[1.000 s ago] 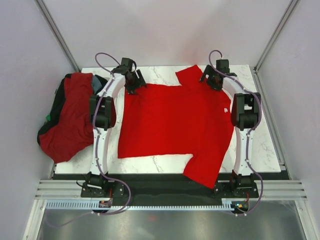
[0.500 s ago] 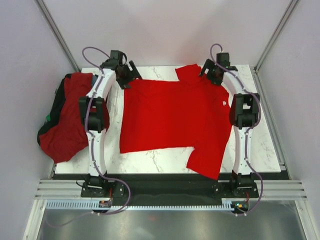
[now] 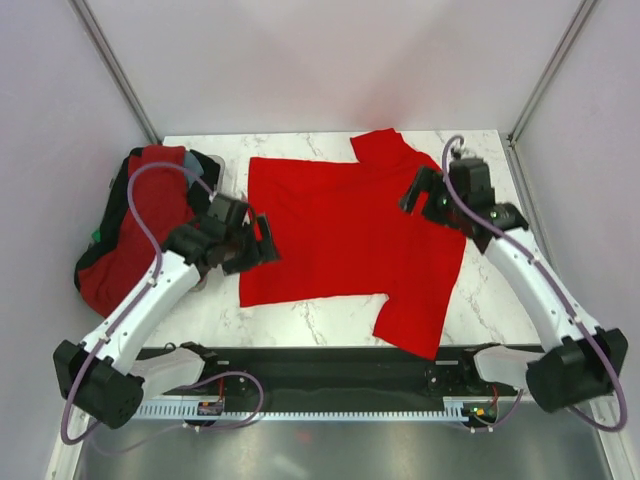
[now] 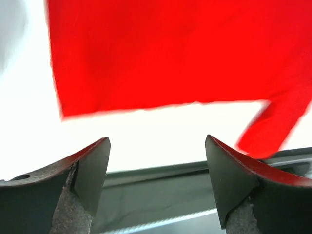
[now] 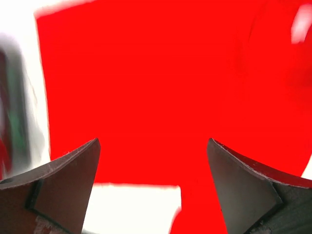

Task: Fold and stack the t-shirts
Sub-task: Flatten the tshirt out, then fold the tshirt

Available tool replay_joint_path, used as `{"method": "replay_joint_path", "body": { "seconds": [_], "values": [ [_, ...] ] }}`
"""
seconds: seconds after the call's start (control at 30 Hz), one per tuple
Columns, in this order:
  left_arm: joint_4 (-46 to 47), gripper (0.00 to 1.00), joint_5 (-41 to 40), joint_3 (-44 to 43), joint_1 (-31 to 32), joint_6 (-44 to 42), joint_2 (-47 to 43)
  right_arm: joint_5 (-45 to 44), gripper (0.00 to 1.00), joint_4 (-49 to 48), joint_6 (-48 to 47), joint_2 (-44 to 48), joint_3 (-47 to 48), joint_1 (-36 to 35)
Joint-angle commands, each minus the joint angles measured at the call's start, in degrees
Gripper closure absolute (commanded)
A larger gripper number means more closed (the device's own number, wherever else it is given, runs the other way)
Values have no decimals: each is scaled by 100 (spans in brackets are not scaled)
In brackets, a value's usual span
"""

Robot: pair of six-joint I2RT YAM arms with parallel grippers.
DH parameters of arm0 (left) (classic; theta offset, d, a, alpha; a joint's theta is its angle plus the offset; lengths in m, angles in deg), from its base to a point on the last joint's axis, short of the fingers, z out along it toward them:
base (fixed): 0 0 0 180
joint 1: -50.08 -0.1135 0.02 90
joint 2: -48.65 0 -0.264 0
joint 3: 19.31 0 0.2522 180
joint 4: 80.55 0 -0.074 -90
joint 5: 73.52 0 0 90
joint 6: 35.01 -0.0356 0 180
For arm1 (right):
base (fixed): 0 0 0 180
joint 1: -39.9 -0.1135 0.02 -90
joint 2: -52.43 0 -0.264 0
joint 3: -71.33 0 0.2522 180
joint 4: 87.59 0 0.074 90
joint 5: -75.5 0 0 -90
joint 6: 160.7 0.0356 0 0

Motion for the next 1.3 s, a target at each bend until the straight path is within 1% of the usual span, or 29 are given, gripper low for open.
{"method": "replay_joint_path", "body": {
  "seconds": [0.0,0.03,0.07,0.1,0.13,0.2,0.27,0.4,0.5,0.53,0.6,0.8,0.9,1.0,1.03,1.17,1.27],
  "values": [
    [-557,15,-688,1074,188,945,-671,112,2,410,594,728,-1305,-462],
    [-531,15,-706,1564,188,1105,-1030,68,2,401,726,942,-1813,-594],
    [-531,15,-776,1778,188,1367,-1208,85,2,409,815,1318,-2053,-786],
    [-522,15,-829,1971,196,1553,-1340,138,2,427,894,1479,-2264,-875],
    [-261,15,-733,2278,179,1650,-1533,147,2,505,1051,1637,-2623,-946],
    [-13,13,-654,2534,66,1800,-1552,138,2,611,1210,2024,-2976,-1122],
    [241,13,-417,2772,-145,1818,-1255,16,2,839,1377,2305,-3075,-1210],
    [945,14,-231,3246,-664,1748,-771,-125,2,1296,1396,2517,-3110,-1254],
    [1209,17,-433,3370,-909,1687,-533,-82,2,1332,1378,2587,-3215,-1254],
    [1314,20,-294,3397,-1015,1582,-507,-38,2,1315,1387,2614,-3242,-1263],
    [1559,22,-214,3449,-1174,1555,-480,24,2,1289,1396,2675,-3347,-1263],
    [1921,28,-354,3441,-1183,1467,-111,-125,4,1306,1352,2439,-3628,-1307],
    [2070,36,-328,3458,-1183,1458,65,-125,4,1271,1352,2307,-3664,-1368],
    [2193,48,-223,3520,-1183,1458,126,-353,4,1341,1404,2315,-3655,-1386],
    [2228,55,-197,3537,-1183,1467,109,-415,4,1376,1491,2324,-3655,-1386],
    [2220,71,-231,3529,-1183,1440,-110,-863,6,1631,1659,2254,-3751,-1526],
    [2159,82,-302,3459,-1183,1405,-234,-916,5,1544,1799,2018,-3769,-1720]
  ]
}}
